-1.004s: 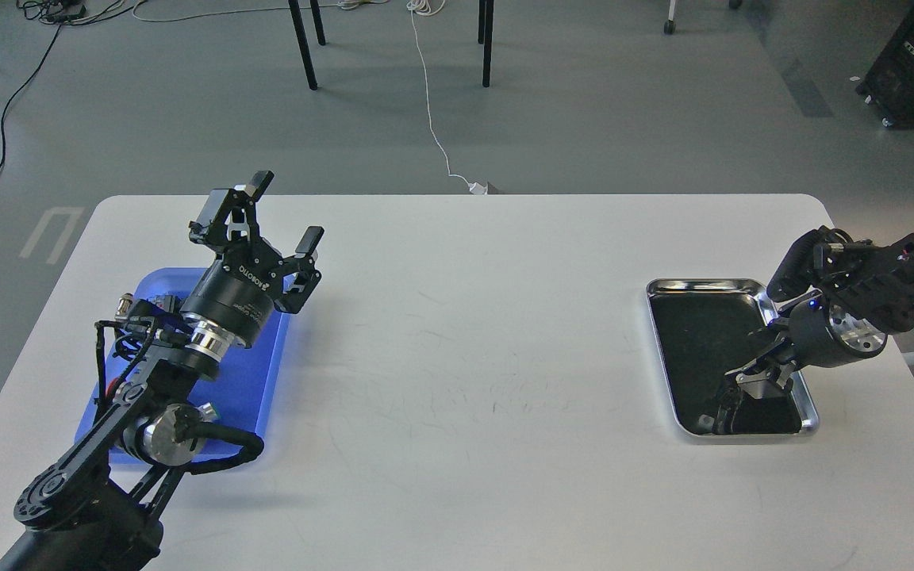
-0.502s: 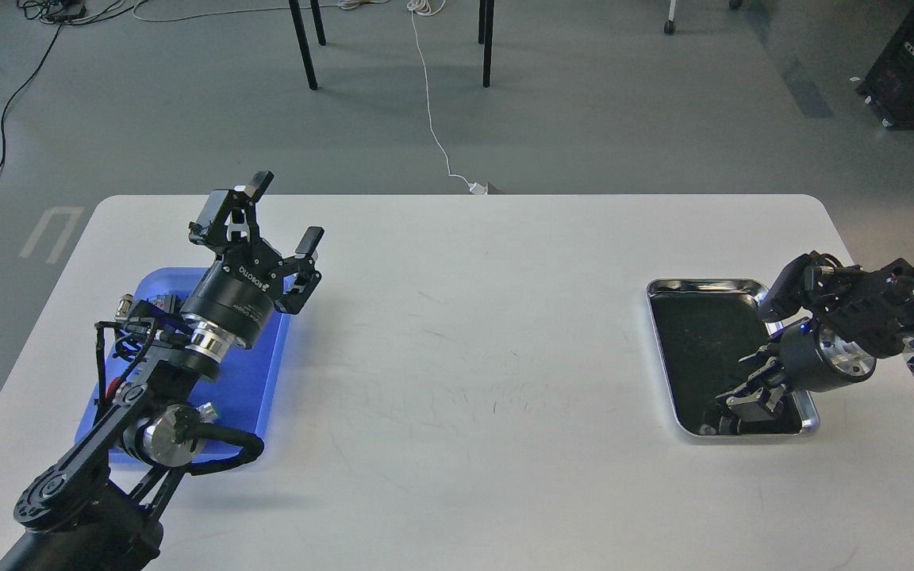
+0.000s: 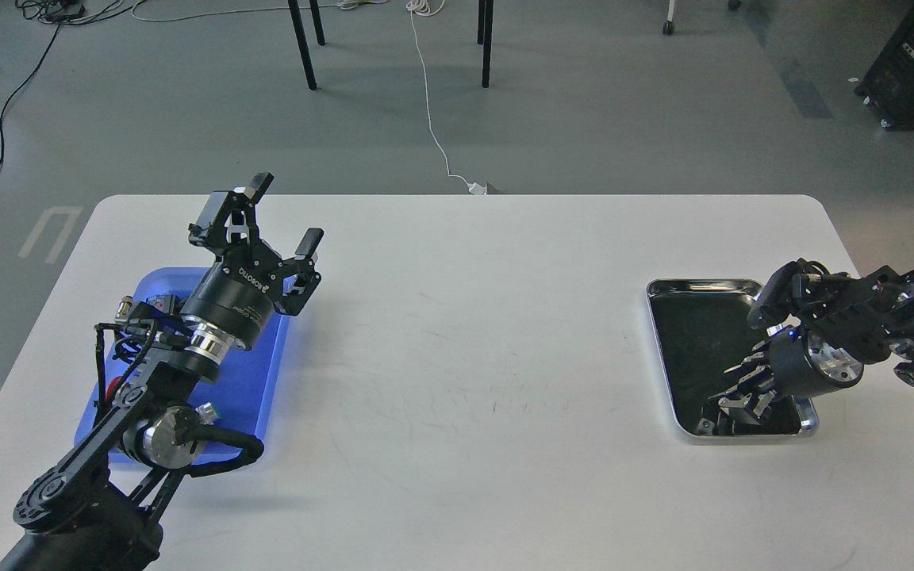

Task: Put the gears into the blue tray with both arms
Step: 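Close the right gripper on the second black part and lift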

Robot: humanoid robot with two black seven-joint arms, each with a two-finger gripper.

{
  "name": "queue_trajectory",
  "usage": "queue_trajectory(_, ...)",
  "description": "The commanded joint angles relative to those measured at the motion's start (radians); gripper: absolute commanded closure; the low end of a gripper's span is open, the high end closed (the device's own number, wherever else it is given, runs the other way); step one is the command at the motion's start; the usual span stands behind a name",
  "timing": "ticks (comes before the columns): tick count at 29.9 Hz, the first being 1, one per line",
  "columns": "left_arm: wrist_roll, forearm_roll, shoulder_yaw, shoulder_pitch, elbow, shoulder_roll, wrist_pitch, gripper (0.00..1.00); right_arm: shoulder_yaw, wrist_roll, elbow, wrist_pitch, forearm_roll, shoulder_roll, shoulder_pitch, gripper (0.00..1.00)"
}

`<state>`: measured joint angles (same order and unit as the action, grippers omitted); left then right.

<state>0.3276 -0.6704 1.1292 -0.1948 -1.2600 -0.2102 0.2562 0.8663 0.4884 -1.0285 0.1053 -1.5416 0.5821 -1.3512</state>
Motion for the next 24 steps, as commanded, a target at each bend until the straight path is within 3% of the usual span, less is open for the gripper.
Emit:
queue_trajectory(1,0.001,0.0,0.004,0.006,-0.005,0.0,0.0,0.01,0.002,0.0,-0.001,0.001,0.0,0.002,0.003,0.67)
queue_trajectory(11,0.001,0.0,0.011,0.009,-0.009,0.002,0.002,0.01,0.002,0.0,-0.005,0.001,-0.002,0.008,0.001,0.79)
queue_trajectory(24,-0.001,0.0,0.011,0.009,-0.013,0.003,0.002,0.02,-0.007,0.0,-0.09,0.001,0.049,0.028,-0.126,0.8)
